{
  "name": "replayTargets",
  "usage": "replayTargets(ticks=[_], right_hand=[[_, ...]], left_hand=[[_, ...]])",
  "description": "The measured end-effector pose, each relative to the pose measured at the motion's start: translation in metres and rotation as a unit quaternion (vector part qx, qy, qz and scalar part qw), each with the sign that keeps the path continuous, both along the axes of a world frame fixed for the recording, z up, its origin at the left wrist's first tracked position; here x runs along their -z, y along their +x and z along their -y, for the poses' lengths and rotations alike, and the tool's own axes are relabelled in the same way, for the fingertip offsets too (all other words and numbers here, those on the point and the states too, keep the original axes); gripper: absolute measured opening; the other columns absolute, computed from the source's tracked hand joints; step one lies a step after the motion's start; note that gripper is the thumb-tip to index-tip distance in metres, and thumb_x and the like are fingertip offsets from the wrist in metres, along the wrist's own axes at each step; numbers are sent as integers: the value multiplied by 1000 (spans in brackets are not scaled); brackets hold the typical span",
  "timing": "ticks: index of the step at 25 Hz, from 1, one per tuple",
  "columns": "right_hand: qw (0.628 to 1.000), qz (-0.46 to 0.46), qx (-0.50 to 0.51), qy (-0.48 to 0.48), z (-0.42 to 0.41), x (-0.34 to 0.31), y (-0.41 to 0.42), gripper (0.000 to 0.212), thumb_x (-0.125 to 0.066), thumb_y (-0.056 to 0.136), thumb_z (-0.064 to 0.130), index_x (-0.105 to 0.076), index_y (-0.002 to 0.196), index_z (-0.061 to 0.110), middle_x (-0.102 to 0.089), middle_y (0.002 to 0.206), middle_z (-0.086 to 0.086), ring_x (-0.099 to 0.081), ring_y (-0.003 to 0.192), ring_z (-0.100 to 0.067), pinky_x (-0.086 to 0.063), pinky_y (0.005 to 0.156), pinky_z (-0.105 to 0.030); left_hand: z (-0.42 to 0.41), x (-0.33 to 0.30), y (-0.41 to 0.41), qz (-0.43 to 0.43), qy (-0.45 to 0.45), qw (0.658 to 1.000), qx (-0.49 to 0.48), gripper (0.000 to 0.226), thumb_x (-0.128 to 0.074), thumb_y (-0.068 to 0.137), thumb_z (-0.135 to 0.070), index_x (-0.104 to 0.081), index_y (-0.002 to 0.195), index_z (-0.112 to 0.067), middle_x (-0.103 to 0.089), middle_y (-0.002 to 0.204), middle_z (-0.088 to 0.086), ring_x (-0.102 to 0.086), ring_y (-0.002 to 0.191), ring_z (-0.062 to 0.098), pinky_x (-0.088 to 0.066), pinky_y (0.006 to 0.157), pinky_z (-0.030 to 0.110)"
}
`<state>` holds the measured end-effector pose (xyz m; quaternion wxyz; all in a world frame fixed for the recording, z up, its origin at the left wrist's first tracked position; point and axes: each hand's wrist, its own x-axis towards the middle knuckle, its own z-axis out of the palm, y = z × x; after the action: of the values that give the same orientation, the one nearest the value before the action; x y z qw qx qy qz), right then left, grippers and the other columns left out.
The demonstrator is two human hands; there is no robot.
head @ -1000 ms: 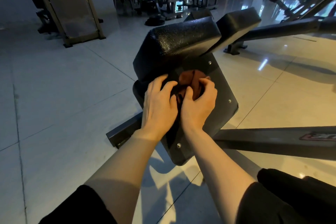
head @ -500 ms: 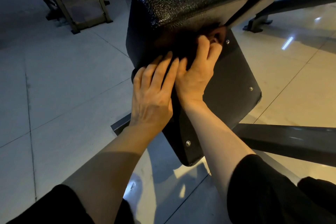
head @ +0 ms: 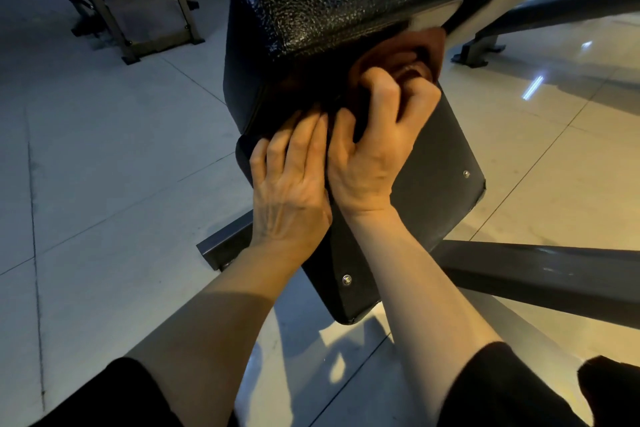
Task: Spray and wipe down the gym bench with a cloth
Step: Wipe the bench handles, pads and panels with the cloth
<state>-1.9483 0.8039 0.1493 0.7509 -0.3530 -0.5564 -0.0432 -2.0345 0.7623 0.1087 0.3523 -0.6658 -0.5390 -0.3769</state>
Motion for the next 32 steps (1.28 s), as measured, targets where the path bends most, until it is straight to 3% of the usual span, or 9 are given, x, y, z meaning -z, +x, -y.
replayTargets(ticks=[5,9,13,15,18,20,23,27,32], right_hand=[[991,47,-51,-113,-7,14,10,31,-58,74,-8,-53,100,7,-46,105,-15,-37,88,-4,-40,69,-11],[999,-29,29,-20,-14,0,13,43,-59,69,-13,-46,102,11,-45,100,-27,-38,89,-12,-30,82,-2],[993,0,-25,-112,-26,0,10,38,-54,72,-9,-43,97,17,-41,102,-10,-37,84,-6,-38,65,-9],[994,-23,-7,-105,-24,4,21,35,-54,68,-13,-51,98,5,-45,101,-14,-39,88,-9,-42,72,-15],[995,-83,24,-50,-36,-12,30,40,-56,64,-18,-51,103,-12,-46,101,-21,-35,93,-5,-31,84,-3],[992,-67,-32,-99,-41,-12,23,41,-54,66,-16,-49,107,-9,-44,102,-13,-37,92,-6,-34,82,-5],[977,8,-88,-194,-32,11,20,34,-51,71,-10,-49,104,-1,-45,103,-9,-41,88,-7,-44,75,-22],[990,-77,1,-116,-37,7,18,34,-55,69,-14,-52,103,-9,-47,104,-23,-34,89,-2,-31,80,-1],[963,6,-96,-251,-35,30,2,46,-49,75,-14,-51,118,1,-47,113,-12,-36,92,0,-35,77,-10]], left_hand=[[2,-1,7,-1,-44,999,-19,60,-51,84,-8,-38,143,-4,-29,146,7,-32,132,26,-26,107,47],[-5,-3,15,7,-38,999,-24,64,-61,82,-10,-38,141,-4,-29,144,7,-34,130,26,-27,103,46],[-9,-4,21,7,-48,999,-25,63,-58,84,-12,-38,143,-4,-27,146,7,-32,132,25,-30,100,45],[-8,-3,22,-4,-60,998,-36,67,-53,80,-8,-35,144,-5,-25,147,8,-30,133,26,-29,99,46],[-9,-5,24,-7,-72,996,-48,70,-49,76,-7,-35,145,-5,-24,148,8,-29,134,26,-28,100,47],[-10,-5,24,-13,-80,995,-51,71,-49,76,-7,-33,146,-6,-23,149,8,-27,135,27,-28,100,47],[-9,-2,22,-18,-87,994,-66,72,-48,77,-9,-31,147,-6,-21,150,8,-27,135,27,-28,100,48],[-9,4,19,-12,-98,992,-75,71,-46,76,-8,-34,146,-5,-25,149,10,-29,134,28,-30,102,50],[1,12,3,-22,-116,989,-83,75,-51,70,-5,-38,144,-4,-31,148,12,-30,132,29,-27,106,49]])
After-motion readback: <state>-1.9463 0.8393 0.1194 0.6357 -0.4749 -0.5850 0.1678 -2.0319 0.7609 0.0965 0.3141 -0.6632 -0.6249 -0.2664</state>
